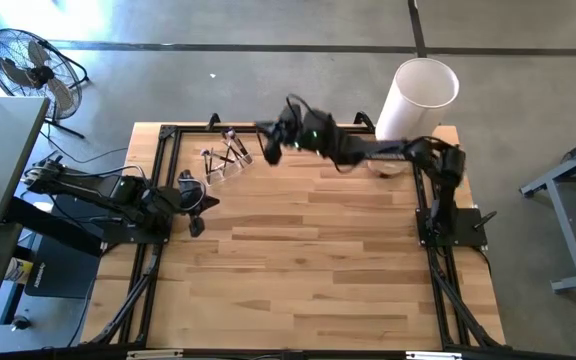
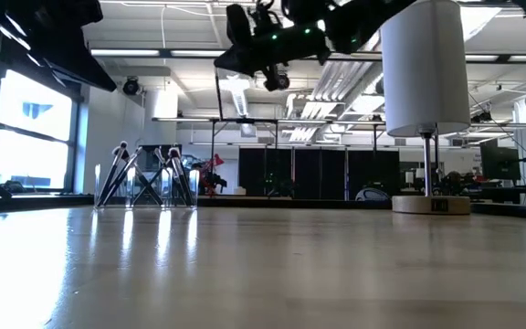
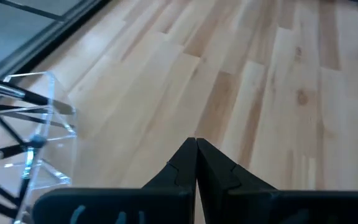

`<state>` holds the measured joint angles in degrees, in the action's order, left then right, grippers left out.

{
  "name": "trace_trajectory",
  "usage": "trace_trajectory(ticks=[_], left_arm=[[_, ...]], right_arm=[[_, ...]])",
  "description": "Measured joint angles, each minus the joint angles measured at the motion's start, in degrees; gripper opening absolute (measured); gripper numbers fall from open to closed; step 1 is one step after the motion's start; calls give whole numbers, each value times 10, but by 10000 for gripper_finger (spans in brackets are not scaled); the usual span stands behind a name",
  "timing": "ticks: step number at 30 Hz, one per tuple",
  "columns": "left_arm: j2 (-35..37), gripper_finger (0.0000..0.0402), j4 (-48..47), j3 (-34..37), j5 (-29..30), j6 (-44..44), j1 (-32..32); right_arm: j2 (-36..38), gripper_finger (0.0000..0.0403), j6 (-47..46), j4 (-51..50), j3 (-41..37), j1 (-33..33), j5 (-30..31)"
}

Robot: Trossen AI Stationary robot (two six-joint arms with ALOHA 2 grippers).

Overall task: Put items in baskets/containers
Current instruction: Put the eyeshadow brush into the transparent organizer

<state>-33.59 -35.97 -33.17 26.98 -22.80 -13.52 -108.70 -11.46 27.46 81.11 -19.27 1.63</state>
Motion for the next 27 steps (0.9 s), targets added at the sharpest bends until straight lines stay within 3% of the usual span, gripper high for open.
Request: trace_trajectory(ticks=[9,14,20,27], left_arm=[[0,0,-1,0,36,0,0],[0,0,-2,0,36,-2,0],[0,0,-2,0,36,-14,0],[0,0,-2,0,35,-14,0]], right_arm=[[-246,0,43,-2,335,-43,-155],[-359,0,24,-45,471,-37,-191],[-385,0,53,-94,476,-35,-186],[-385,25,15,-125,445,-41,-192]])
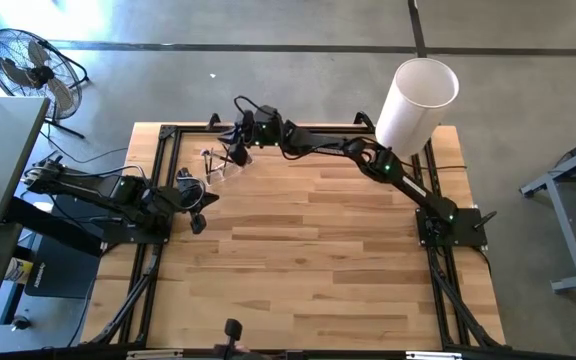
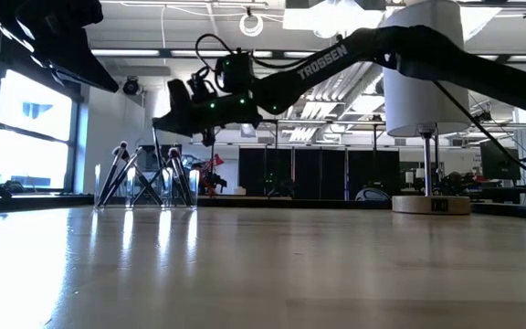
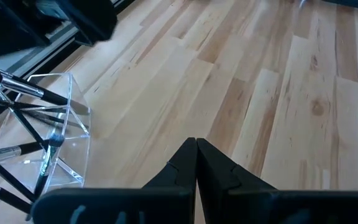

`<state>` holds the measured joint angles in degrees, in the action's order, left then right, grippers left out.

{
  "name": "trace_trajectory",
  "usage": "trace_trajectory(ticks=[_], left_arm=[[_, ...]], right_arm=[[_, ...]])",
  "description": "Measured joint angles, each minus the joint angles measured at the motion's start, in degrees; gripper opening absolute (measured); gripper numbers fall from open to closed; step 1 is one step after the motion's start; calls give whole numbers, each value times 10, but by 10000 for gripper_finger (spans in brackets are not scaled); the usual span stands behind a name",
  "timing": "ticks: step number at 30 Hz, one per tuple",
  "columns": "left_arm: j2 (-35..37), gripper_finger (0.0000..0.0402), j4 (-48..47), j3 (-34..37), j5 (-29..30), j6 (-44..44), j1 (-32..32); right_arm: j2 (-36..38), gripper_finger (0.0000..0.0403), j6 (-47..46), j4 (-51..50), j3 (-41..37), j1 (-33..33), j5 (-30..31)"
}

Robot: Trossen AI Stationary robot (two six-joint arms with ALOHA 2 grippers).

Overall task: Put items in baskets/containers
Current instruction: Put the eyeshadow brush into the transparent organizer, then return to Home Position

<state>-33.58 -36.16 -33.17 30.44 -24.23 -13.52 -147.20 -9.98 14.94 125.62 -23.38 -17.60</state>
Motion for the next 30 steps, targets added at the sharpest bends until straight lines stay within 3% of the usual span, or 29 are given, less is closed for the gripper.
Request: trace_trajectory(ticks=[7,14,20,23,26,30], left_arm=[[0,0,0,0,1,0,0],[-1,0,31,4,-53,85,0],[1,0,215,89,-70,176,14],[22,2,278,143,-116,181,36],[47,6,327,193,-179,194,63],[97,7,347,232,-212,210,98]], right_arm=[[26,93,1,-46,-1,-7,-45],[145,112,97,-298,1,-6,-56],[239,89,169,-489,-3,36,64],[277,72,180,-581,-35,61,121],[320,52,157,-623,-108,85,145],[409,21,93,-602,-249,126,199]])
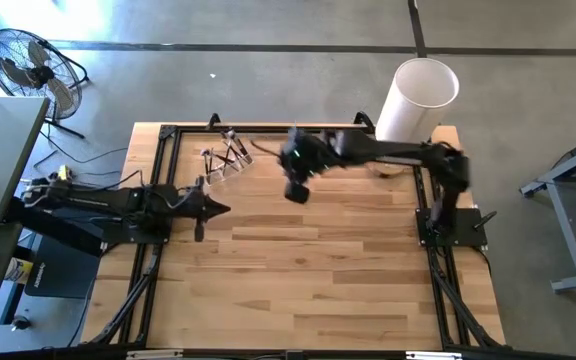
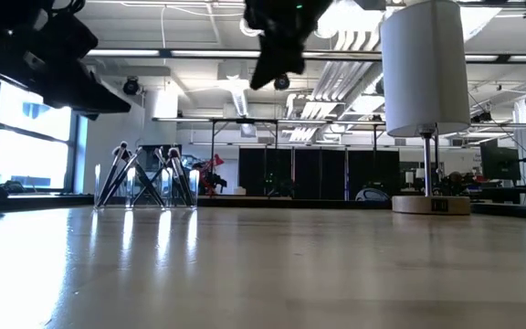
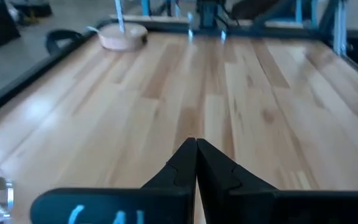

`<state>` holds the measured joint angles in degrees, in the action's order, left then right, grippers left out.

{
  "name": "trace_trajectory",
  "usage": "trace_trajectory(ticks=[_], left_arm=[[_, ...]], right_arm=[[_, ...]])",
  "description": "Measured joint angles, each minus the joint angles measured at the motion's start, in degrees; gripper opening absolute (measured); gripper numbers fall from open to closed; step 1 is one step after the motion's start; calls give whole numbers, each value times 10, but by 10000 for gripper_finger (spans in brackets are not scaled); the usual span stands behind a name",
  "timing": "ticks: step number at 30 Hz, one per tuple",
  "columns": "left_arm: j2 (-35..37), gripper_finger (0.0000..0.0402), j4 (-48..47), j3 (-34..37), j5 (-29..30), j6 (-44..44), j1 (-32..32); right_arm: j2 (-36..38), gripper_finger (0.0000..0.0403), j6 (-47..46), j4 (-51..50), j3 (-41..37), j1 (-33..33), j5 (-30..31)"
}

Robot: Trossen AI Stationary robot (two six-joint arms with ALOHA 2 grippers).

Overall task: Put items in baskets/containers
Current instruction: Return to Home Position

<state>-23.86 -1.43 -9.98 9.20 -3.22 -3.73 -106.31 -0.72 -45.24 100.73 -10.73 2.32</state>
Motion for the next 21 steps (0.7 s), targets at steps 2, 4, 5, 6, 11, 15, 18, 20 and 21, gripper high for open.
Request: trace_trajectory(ticks=[2,4,5,6,11,15,18,20,21], left_arm=[[34,7,0,12,-2,0,13],[70,8,2,21,-11,0,23],[91,8,1,27,-16,1,28],[113,8,2,36,-25,5,32],[221,8,24,89,-63,6,53],[235,8,24,89,-92,16,72],[227,8,16,89,-89,17,79],[211,8,19,89,-91,17,79],[205,8,13,89,-92,17,79]], right_arm=[[48,7,-42,27,-80,22,34],[100,3,-87,63,-163,45,70],[127,5,-110,82,-201,56,89],[154,8,-134,104,-236,67,109],[275,7,-242,189,-390,122,175],[353,2,-266,219,-470,160,206],[399,4,-229,236,-516,180,218],[425,2,-195,233,-542,186,202],[439,2,-188,233,-554,188,191]])
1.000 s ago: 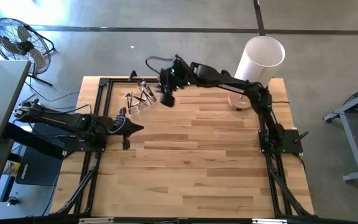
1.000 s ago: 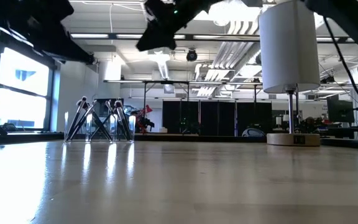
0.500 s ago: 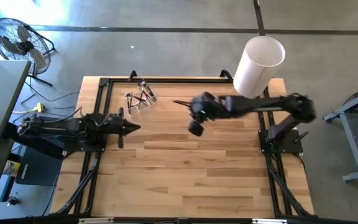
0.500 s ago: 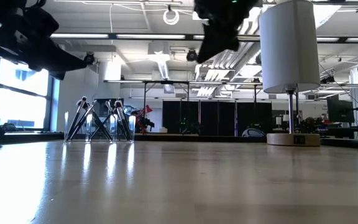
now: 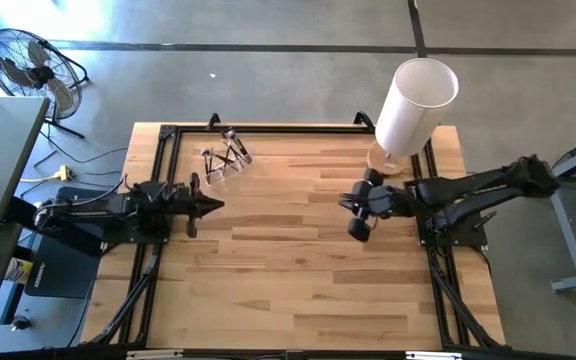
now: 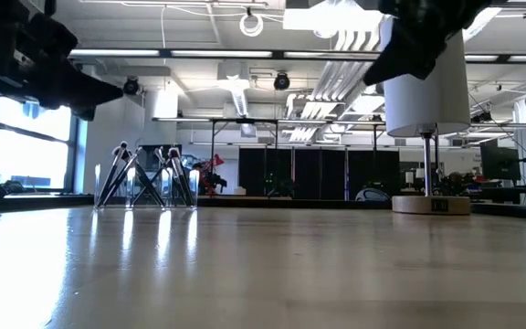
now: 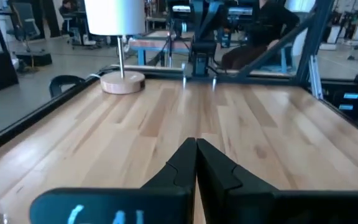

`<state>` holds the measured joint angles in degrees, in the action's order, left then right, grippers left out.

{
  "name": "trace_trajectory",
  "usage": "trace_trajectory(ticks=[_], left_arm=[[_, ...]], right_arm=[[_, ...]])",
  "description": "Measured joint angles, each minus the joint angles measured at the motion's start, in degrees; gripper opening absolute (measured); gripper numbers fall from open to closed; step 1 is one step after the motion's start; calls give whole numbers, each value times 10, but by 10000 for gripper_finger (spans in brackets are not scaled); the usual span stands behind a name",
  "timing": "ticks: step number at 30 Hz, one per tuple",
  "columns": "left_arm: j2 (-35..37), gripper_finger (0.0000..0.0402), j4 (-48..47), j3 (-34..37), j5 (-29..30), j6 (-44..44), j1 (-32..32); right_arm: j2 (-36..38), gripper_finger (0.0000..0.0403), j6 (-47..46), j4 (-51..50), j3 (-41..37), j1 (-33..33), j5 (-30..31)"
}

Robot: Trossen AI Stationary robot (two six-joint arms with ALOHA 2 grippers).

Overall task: Put items in baskets/containers
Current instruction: Return to Home Position

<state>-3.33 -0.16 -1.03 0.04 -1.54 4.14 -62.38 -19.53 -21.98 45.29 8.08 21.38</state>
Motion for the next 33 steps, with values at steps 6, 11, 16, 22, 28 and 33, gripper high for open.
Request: trace_trajectory(ticks=[6,11,16,22,28,33], left_arm=[[-34,8,1,1,-7,-2,0],[-41,8,1,1,-7,-2,0],[-41,8,3,1,-7,-2,0],[-41,8,2,2,-6,-2,0],[-41,8,3,2,-6,-2,0],[-41,8,3,2,-6,-2,0]], right_arm=[[74,2,14,44,-74,2,-65],[133,1,29,95,-169,2,-108],[190,1,39,193,-265,2,-146],[249,0,93,318,-349,-30,-192],[320,0,89,352,-402,-97,-272],[401,0,57,318,-420,-110,-294]])
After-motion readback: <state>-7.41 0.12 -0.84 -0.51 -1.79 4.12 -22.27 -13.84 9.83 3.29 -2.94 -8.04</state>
